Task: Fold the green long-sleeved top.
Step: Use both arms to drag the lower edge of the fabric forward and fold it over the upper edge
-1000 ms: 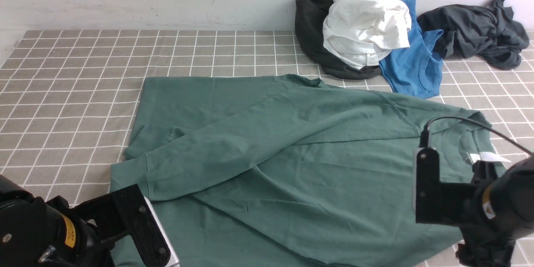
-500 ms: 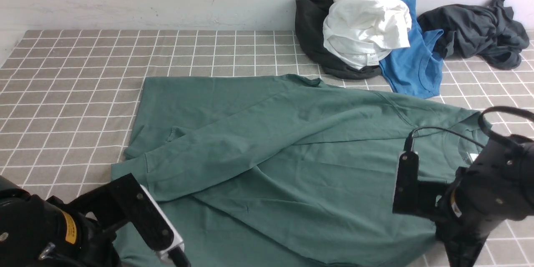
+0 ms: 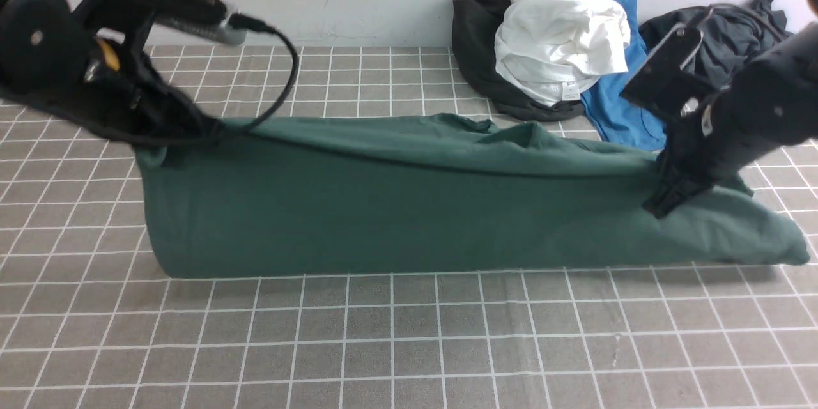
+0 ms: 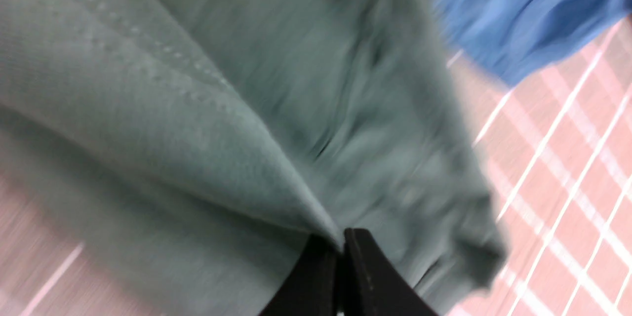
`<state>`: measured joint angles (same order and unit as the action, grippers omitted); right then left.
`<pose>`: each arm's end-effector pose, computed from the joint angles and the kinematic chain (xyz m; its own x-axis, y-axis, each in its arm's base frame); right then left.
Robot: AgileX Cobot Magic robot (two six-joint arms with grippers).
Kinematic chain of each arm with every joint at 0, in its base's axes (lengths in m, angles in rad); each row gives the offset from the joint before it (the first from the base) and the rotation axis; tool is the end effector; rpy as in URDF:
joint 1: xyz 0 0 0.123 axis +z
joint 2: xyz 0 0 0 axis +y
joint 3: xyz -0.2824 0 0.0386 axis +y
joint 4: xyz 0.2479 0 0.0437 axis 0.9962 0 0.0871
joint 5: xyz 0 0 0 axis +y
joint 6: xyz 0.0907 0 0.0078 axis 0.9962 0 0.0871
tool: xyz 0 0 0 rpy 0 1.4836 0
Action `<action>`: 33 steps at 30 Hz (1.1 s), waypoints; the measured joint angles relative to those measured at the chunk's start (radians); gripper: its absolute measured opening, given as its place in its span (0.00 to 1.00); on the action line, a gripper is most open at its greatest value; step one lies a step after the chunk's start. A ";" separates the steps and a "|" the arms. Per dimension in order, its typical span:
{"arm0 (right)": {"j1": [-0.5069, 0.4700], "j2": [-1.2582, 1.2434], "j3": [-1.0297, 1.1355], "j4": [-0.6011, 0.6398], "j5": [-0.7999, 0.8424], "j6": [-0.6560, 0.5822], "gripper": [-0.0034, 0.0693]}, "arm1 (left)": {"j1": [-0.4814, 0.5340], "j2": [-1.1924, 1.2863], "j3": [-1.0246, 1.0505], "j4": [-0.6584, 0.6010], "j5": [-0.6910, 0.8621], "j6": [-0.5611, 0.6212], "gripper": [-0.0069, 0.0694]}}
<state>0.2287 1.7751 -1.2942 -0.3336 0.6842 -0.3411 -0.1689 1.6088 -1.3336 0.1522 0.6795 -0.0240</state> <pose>0.3737 0.0676 0.2384 -0.6268 -0.7159 -0.3076 -0.5796 0.6922 -0.4301 0.3550 -0.0517 0.3096 -0.7348 0.2208 -0.6413 0.1765 0.9752 0.1336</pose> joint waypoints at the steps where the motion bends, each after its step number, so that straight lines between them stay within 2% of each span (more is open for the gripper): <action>1: -0.008 0.031 -0.036 0.006 -0.017 -0.008 0.04 | 0.006 0.057 -0.041 0.001 -0.008 0.003 0.09; 7: -0.031 0.286 -0.293 0.010 -0.035 -0.051 0.04 | 0.025 0.488 -0.464 0.023 -0.019 0.007 0.09; 8: -0.032 0.294 -0.293 0.010 -0.035 -0.051 0.04 | 0.025 0.488 -0.464 0.023 -0.019 0.007 0.09; 10: -0.033 0.377 -0.378 0.012 -0.021 -0.021 0.08 | 0.025 0.671 -0.669 0.024 0.068 0.007 0.12; 12: -0.033 0.415 -0.420 0.020 -0.009 0.021 0.14 | 0.026 0.773 -0.820 0.024 0.163 0.008 0.19; 13: -0.033 0.417 -0.427 0.022 -0.007 0.025 0.15 | 0.026 0.784 -0.820 0.024 0.163 0.008 0.19; 14: -0.033 0.425 -0.447 0.021 0.003 0.065 0.21 | 0.028 0.846 -0.934 0.023 0.252 0.008 0.26; 17: -0.033 0.425 -0.509 0.003 0.055 0.169 0.38 | 0.044 0.909 -1.092 0.008 0.383 0.009 0.46; 18: -0.033 0.424 -0.514 0.002 0.055 0.169 0.39 | 0.044 0.909 -1.092 0.008 0.383 0.009 0.46; 19: -0.033 0.418 -0.551 0.010 0.098 0.222 0.44 | 0.055 0.906 -1.144 -0.007 0.422 0.011 0.54; 21: -0.029 0.408 -0.586 0.074 0.160 0.220 0.42 | 0.069 0.881 -1.180 -0.039 0.468 0.024 0.61; 22: -0.023 0.401 -0.600 0.161 0.196 0.154 0.37 | 0.075 0.862 -1.187 -0.061 0.499 0.036 0.63; 23: -0.023 0.401 -0.600 0.161 0.196 0.154 0.36 | 0.076 0.859 -1.189 -0.065 0.504 0.040 0.63; 25: -0.005 0.411 -0.602 0.429 0.229 -0.073 0.15 | 0.084 0.814 -1.194 -0.119 0.554 0.106 0.60; 26: 0.004 0.428 -0.599 0.532 0.231 -0.174 0.10 | 0.084 0.802 -1.194 -0.138 0.558 0.126 0.58; 27: 0.008 0.432 -0.598 0.551 0.230 -0.214 0.09 | 0.084 0.797 -1.194 -0.147 0.560 0.133 0.57; 28: 0.014 0.457 -0.597 0.622 0.225 -0.294 0.07 | 0.084 0.787 -1.194 -0.171 0.562 0.144 0.53; 30: 0.029 0.533 -0.595 0.778 0.176 -0.501 0.04 | 0.079 0.755 -1.193 -0.233 0.570 0.170 0.43; 32: 0.032 0.602 -0.595 0.849 0.093 -0.618 0.03 | 0.074 0.723 -1.191 -0.283 0.574 0.195 0.35; 33: 0.032 0.609 -0.595 0.861 0.074 -0.635 0.03 | 0.074 0.717 -1.191 -0.292 0.574 0.198 0.32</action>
<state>0.2605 2.3836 -1.8894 0.5276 0.7586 -0.9757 -0.0951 2.3257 -2.5241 -0.1400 1.2538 0.1744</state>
